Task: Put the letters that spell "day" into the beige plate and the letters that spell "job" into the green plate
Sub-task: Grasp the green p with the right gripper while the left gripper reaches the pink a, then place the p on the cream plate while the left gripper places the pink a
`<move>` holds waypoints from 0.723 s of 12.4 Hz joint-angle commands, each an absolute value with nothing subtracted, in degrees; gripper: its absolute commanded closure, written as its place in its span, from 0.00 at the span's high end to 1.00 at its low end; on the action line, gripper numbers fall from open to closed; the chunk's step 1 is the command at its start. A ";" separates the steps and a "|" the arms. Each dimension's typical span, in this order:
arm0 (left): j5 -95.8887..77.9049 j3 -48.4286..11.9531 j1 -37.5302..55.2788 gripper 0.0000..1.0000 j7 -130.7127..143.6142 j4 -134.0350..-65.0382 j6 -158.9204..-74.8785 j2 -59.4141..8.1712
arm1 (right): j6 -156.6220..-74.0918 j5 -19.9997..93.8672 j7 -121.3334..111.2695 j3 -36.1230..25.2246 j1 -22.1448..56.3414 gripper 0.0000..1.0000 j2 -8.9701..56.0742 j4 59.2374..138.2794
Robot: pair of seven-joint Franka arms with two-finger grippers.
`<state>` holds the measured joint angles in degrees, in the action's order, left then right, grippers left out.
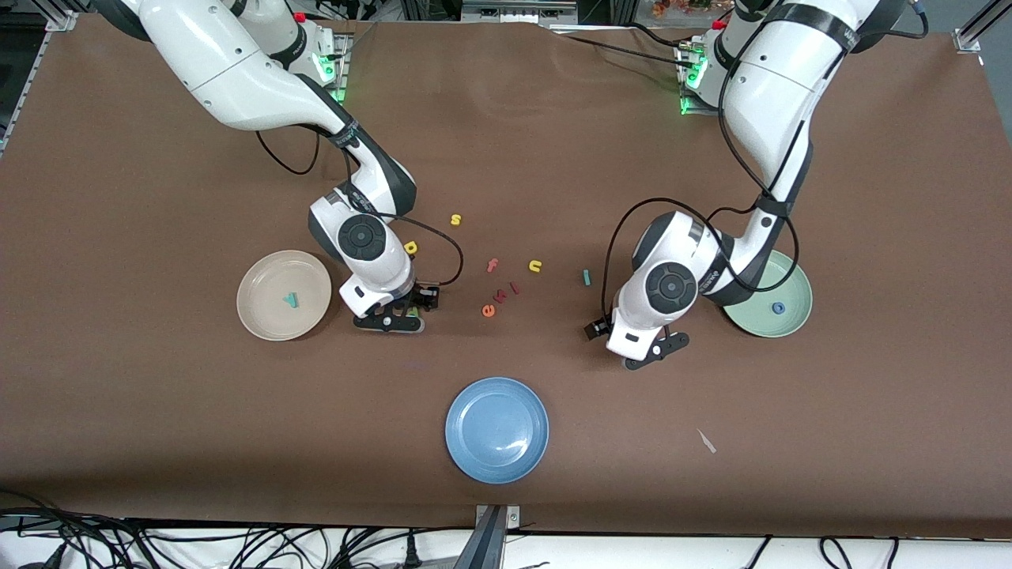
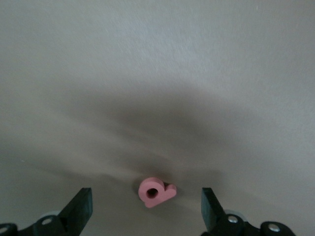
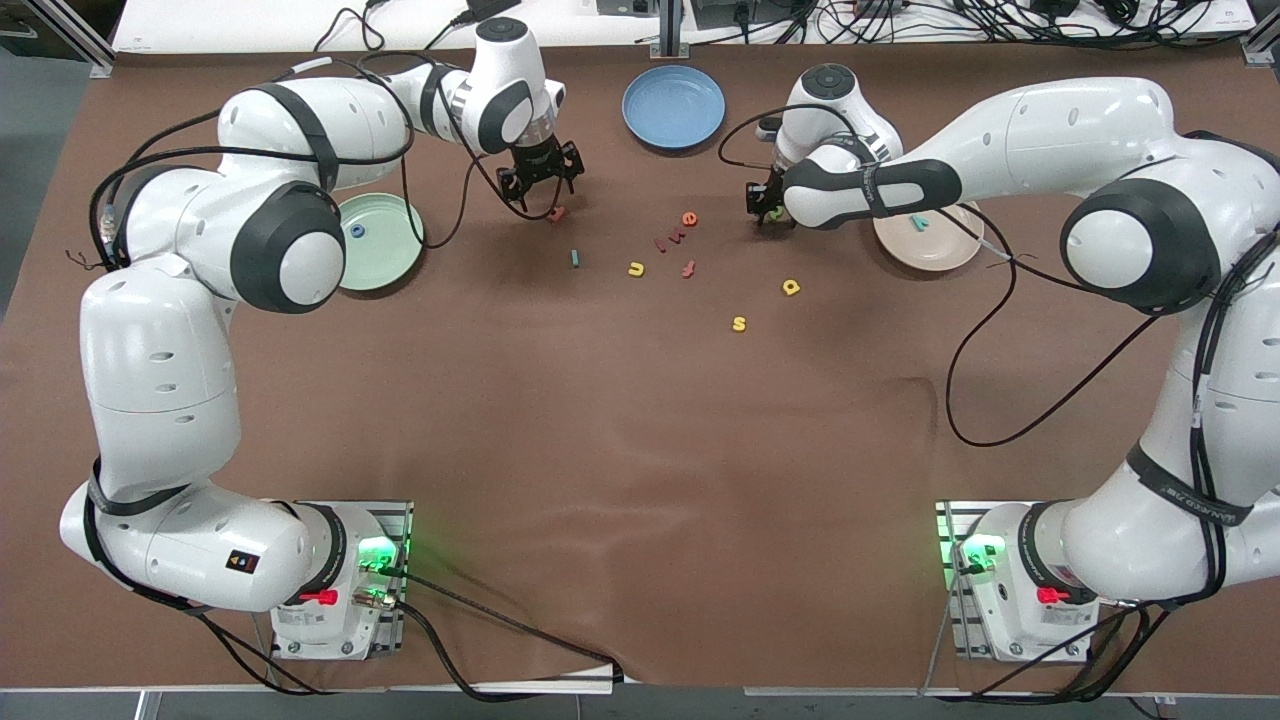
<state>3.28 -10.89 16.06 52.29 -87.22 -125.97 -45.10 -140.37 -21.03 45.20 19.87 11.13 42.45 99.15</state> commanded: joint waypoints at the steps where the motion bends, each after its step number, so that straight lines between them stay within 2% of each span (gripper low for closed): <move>1: 2.37 -10.46 16.87 0.76 53.17 -85.34 -125.68 -47.46 | -141.24 -22.41 43.78 19.69 11.51 0.57 43.77 97.21; 3: 2.46 -10.46 16.87 0.63 53.17 -85.34 -125.68 -47.99 | -142.20 -22.59 43.24 19.60 11.51 0.54 44.03 97.21; 5: 2.46 -10.46 16.87 0.59 53.26 -85.25 -125.68 -48.51 | -142.73 -22.59 42.11 19.51 11.51 0.41 44.12 97.21; 8: 2.46 -10.28 16.79 0.25 53.26 -85.17 -125.68 -48.52 | -142.82 -22.94 41.49 19.16 11.51 0.18 44.12 97.29; 9: 2.46 -10.20 16.79 0.18 53.17 -85.08 -125.68 -48.52 | -142.82 -23.98 41.31 19.07 11.43 0.08 44.03 97.29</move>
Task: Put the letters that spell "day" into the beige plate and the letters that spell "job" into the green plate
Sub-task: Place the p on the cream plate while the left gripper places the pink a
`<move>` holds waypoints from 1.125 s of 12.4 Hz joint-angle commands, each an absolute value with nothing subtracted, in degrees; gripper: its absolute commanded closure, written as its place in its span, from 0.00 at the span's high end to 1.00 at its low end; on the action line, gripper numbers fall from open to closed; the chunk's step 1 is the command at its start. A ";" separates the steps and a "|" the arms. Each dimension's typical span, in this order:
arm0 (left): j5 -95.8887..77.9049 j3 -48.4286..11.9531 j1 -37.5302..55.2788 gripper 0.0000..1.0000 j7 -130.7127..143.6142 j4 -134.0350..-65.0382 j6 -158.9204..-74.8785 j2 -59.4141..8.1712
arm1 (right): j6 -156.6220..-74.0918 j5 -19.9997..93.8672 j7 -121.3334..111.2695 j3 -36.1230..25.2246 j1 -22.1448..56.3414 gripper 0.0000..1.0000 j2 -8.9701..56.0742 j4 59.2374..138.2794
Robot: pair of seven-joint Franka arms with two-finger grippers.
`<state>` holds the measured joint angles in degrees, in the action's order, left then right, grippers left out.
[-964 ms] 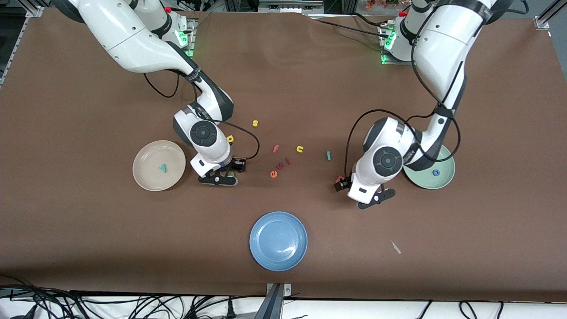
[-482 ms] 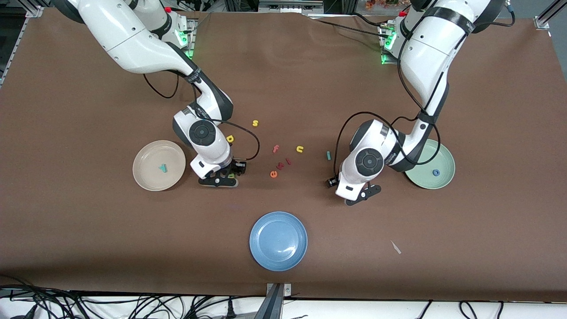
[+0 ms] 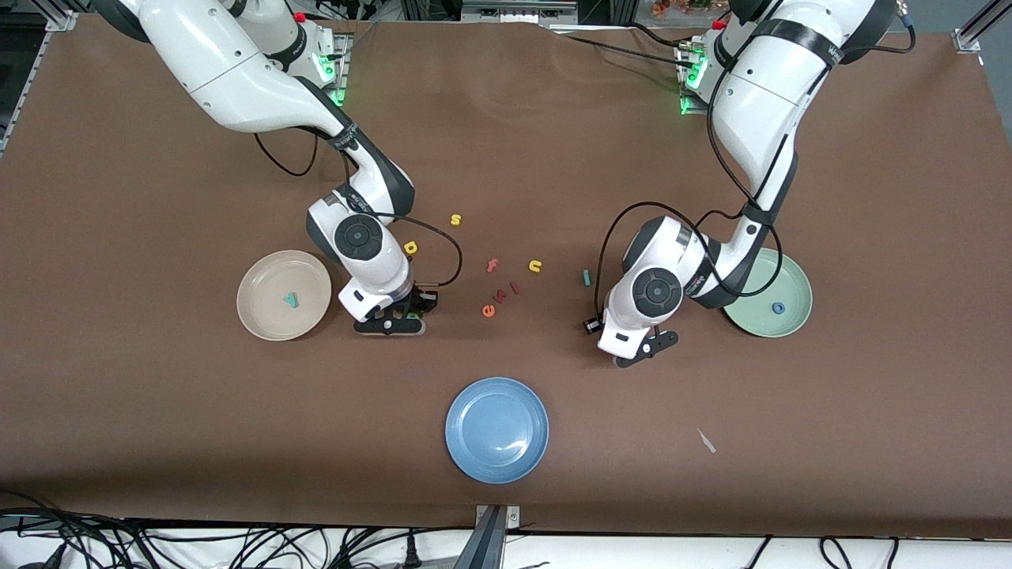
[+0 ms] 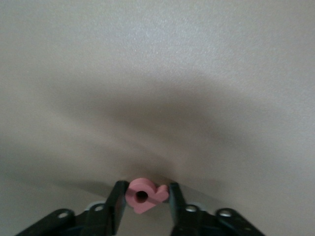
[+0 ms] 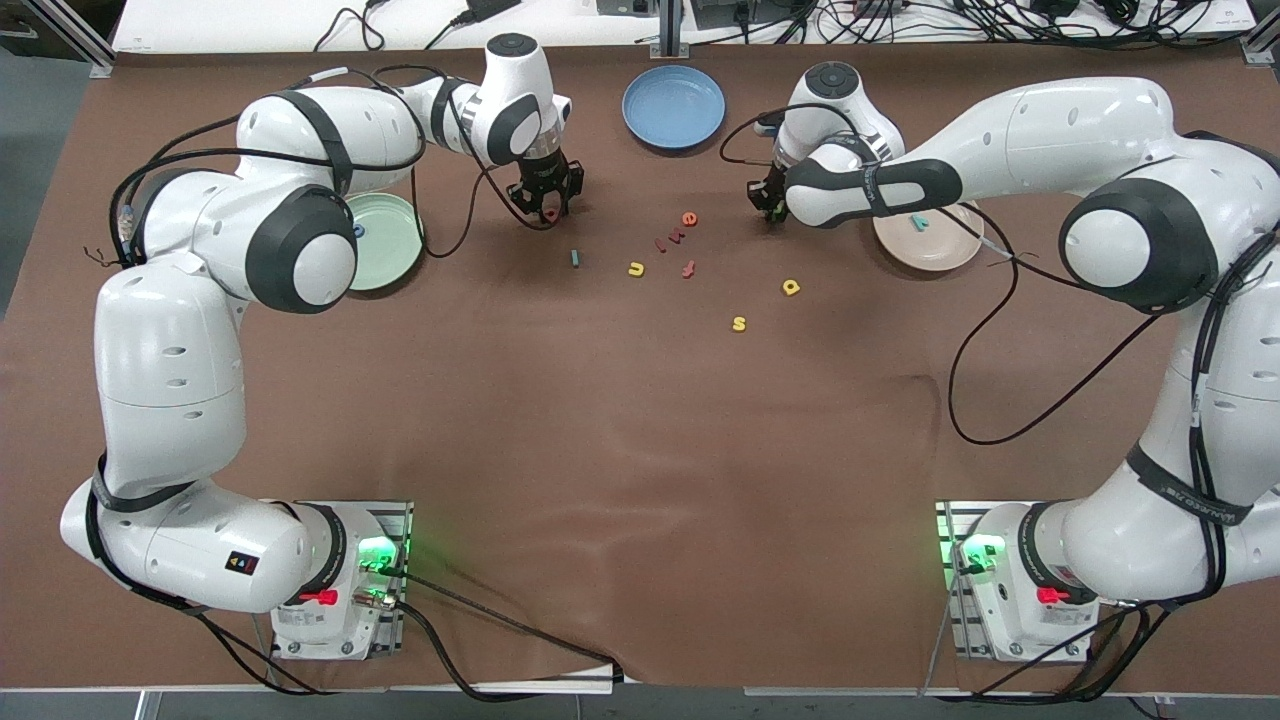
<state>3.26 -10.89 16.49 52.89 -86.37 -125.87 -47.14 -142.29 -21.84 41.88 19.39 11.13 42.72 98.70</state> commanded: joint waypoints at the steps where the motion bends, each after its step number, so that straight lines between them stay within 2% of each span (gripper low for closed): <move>1: 2.63 -10.20 16.79 0.11 53.09 -84.82 -125.60 -48.43 | -142.74 -24.26 41.13 18.72 11.43 0.00 43.95 97.29; 3: 2.90 -10.20 16.35 0.04 52.47 -84.73 -125.51 -48.08 | -142.47 -23.82 38.60 18.37 11.16 0.00 42.90 97.29; 5: 3.08 -9.93 14.87 0.04 51.95 -84.55 -123.85 -45.20 | -139.51 -23.29 34.56 17.93 9.15 0.00 39.57 98.17; 7: 3.08 -10.11 11.88 0.04 44.87 -84.46 -113.44 -38.80 | -133.62 -22.94 27.37 17.93 5.56 0.00 34.31 100.88; 9: 3.08 -10.02 6.88 0.04 36.51 -84.64 -105.51 -33.77 | -132.19 -22.24 22.44 17.93 1.60 0.00 28.24 107.28; 12: 9.11 -9.93 -0.24 0.05 26.67 -85.16 -97.93 -27.79 | -131.14 -22.24 19.60 17.93 -2.71 0.00 19.45 118.27; 13: 10.10 -9.93 -2.53 0.05 23.15 -85.17 -96.69 -26.12 | -131.13 -21.63 19.69 17.93 -3.59 0.12 17.51 121.08; 14: 10.11 -9.84 -4.72 0.05 19.90 -85.25 -96.42 -24.71 | -131.22 -19.71 19.69 17.93 -3.78 0.51 16.36 123.20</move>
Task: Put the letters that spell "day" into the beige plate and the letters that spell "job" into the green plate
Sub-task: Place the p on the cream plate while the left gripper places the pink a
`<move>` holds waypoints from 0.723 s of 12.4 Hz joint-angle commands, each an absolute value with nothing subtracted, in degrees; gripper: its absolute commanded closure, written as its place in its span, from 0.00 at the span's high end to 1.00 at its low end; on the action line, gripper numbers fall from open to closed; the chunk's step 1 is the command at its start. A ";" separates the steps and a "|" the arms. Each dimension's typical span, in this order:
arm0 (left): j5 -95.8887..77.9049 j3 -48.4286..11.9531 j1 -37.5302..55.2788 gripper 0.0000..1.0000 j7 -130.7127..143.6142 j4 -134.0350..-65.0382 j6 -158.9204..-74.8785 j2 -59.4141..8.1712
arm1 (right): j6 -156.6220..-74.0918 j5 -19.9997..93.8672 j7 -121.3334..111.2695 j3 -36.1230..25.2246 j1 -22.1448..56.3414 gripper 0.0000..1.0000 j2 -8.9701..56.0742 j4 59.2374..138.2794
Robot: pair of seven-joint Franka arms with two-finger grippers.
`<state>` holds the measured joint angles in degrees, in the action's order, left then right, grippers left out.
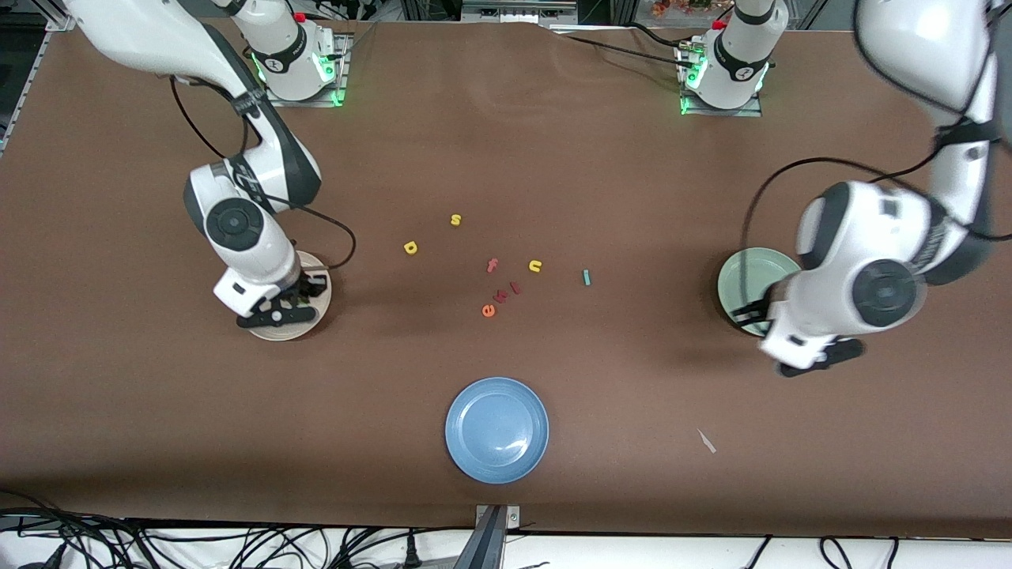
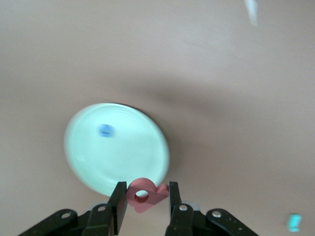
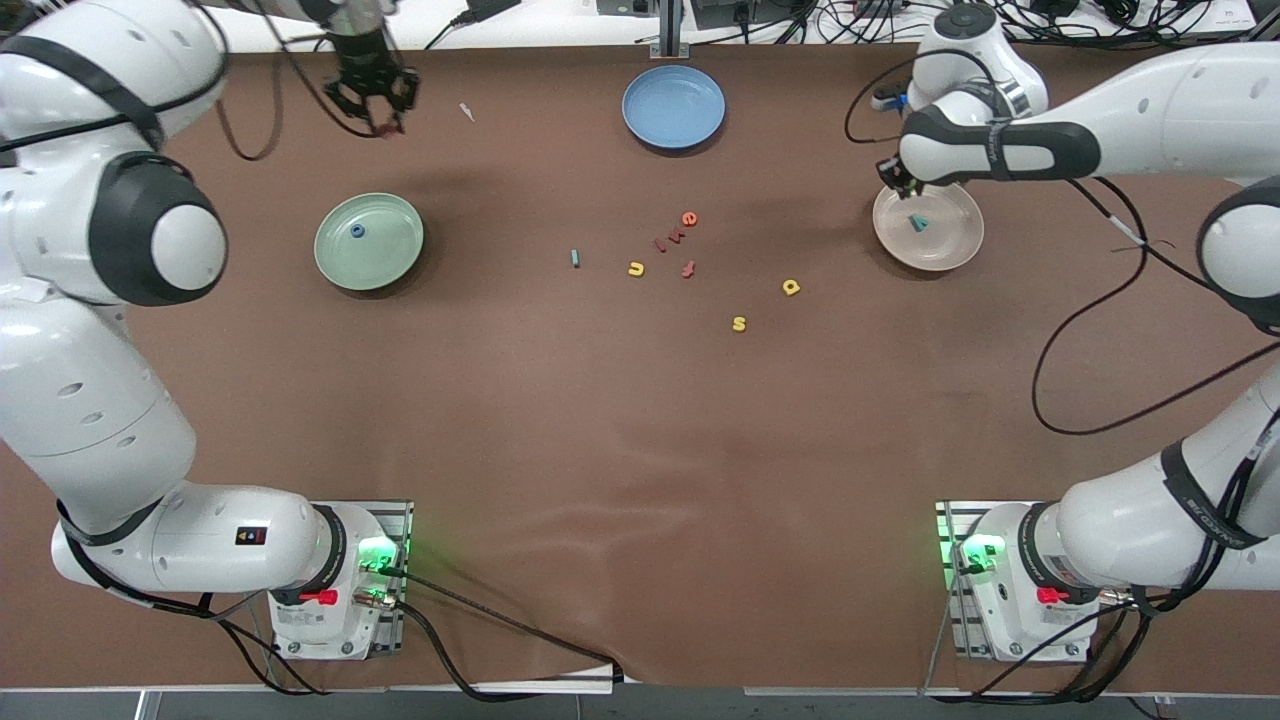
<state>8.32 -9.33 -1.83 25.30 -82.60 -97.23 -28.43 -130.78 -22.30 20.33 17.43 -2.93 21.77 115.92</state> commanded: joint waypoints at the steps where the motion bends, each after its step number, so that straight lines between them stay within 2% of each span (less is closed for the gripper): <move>1: 10.11 -9.84 -6.92 0.05 16.73 -85.34 -96.33 -24.00 | -131.13 -18.90 19.69 17.93 -3.87 0.74 16.09 123.66; 2: 10.19 -9.84 -8.51 0.05 14.26 -85.34 -96.33 -23.99 | -131.22 -18.81 19.77 17.93 -3.87 0.87 16.17 123.66; 3: 10.20 -9.84 -9.66 0.05 13.28 -85.34 -96.85 -24.43 | -131.22 -18.72 20.21 17.93 -3.78 0.90 16.17 123.66; 5: 10.37 -9.84 -10.19 0.05 12.83 -85.52 -99.39 -27.14 | -131.39 -15.58 21.79 18.54 -3.78 0.92 16.61 123.49; 9: 12.66 -9.84 -10.90 0.05 12.74 -86.74 -100.63 -29.96 | -134.11 -12.92 37.14 24.68 -3.43 0.91 18.80 123.40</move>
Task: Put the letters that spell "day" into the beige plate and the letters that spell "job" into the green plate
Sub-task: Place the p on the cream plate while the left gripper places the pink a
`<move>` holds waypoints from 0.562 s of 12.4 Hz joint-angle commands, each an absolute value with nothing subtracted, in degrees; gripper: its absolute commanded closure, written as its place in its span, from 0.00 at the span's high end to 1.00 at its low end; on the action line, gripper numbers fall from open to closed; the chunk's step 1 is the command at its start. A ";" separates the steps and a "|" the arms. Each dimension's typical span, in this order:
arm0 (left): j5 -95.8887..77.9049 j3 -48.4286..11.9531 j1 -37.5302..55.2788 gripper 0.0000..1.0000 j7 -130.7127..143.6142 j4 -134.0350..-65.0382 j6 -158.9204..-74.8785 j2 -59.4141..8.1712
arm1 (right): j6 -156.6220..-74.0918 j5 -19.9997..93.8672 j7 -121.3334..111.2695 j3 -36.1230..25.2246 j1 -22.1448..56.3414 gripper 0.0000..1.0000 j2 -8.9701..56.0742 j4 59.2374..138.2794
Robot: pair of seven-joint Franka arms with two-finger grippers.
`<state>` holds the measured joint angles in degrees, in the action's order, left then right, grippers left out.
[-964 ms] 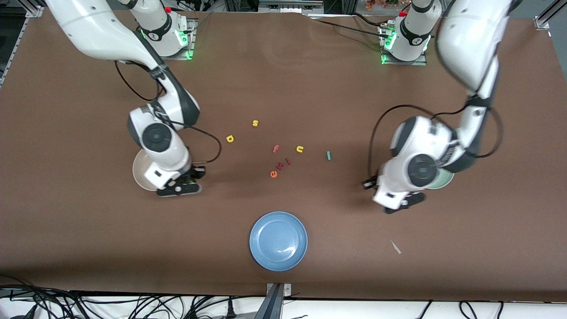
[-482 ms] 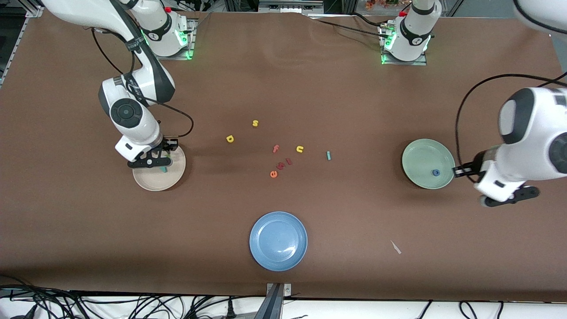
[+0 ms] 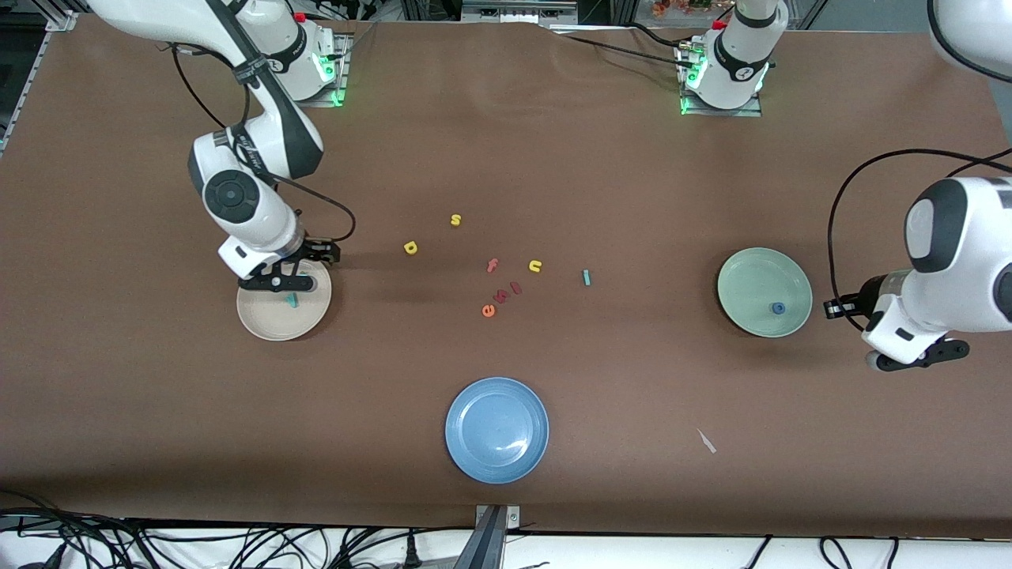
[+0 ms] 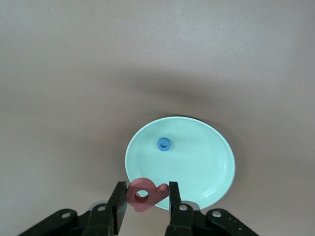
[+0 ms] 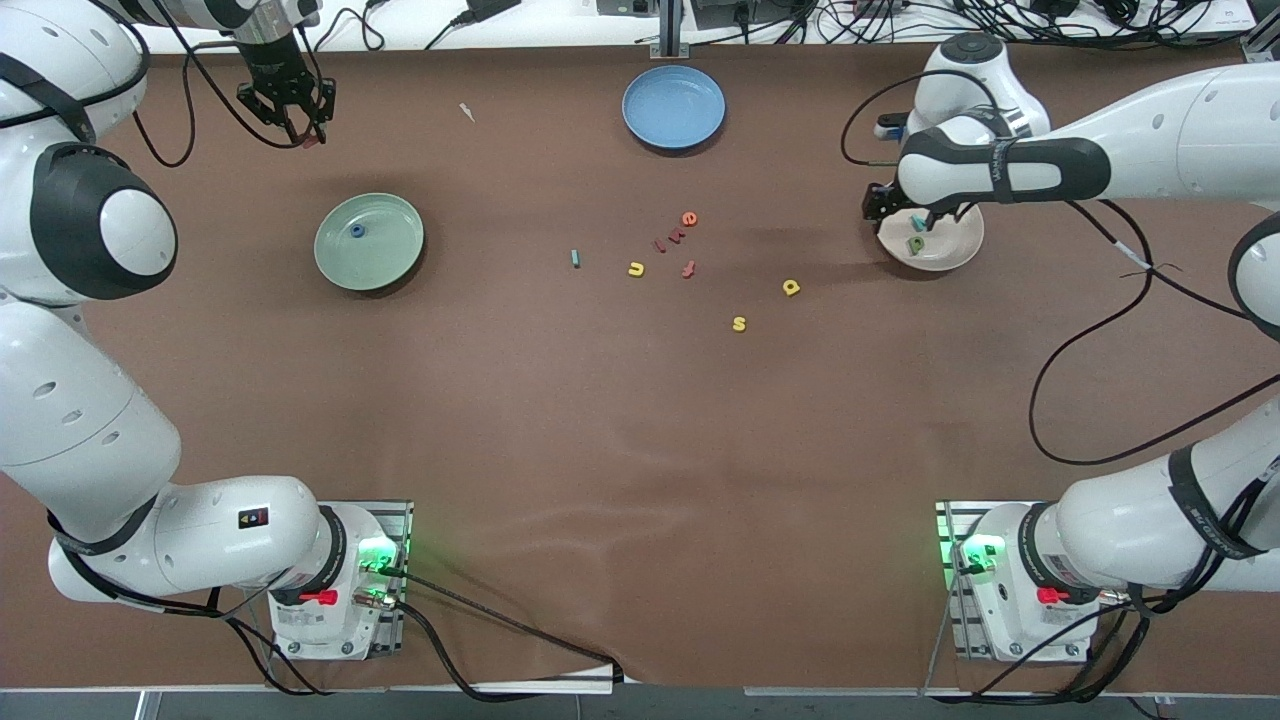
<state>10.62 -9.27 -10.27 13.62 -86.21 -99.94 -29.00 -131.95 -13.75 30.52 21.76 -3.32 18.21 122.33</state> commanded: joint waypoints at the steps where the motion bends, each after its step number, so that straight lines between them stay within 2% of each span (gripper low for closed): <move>1: 13.35 -9.84 -10.90 0.05 12.74 -87.01 -101.16 -31.10 | -135.43 -13.01 40.57 26.18 -3.08 0.91 19.94 123.22; 3: 15.46 -9.84 -11.07 0.05 12.74 -89.11 -104.30 -33.39 | -139.03 -13.01 48.12 26.89 -0.28 0.91 22.14 123.22; 5: 16.08 -9.84 -12.91 0.06 12.74 -94.11 -112.11 -33.49 | -142.63 -13.62 55.25 26.89 2.98 0.91 24.60 123.14; 7: 15.38 -10.11 -12.75 0.15 13.09 -95.45 -114.70 -34.71 | -144.14 -13.80 60.53 26.89 3.86 0.91 26.10 123.22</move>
<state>14.23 -9.17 -12.08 13.62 -93.59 -112.82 -34.93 -142.37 -13.71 56.26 26.82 3.61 24.93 123.04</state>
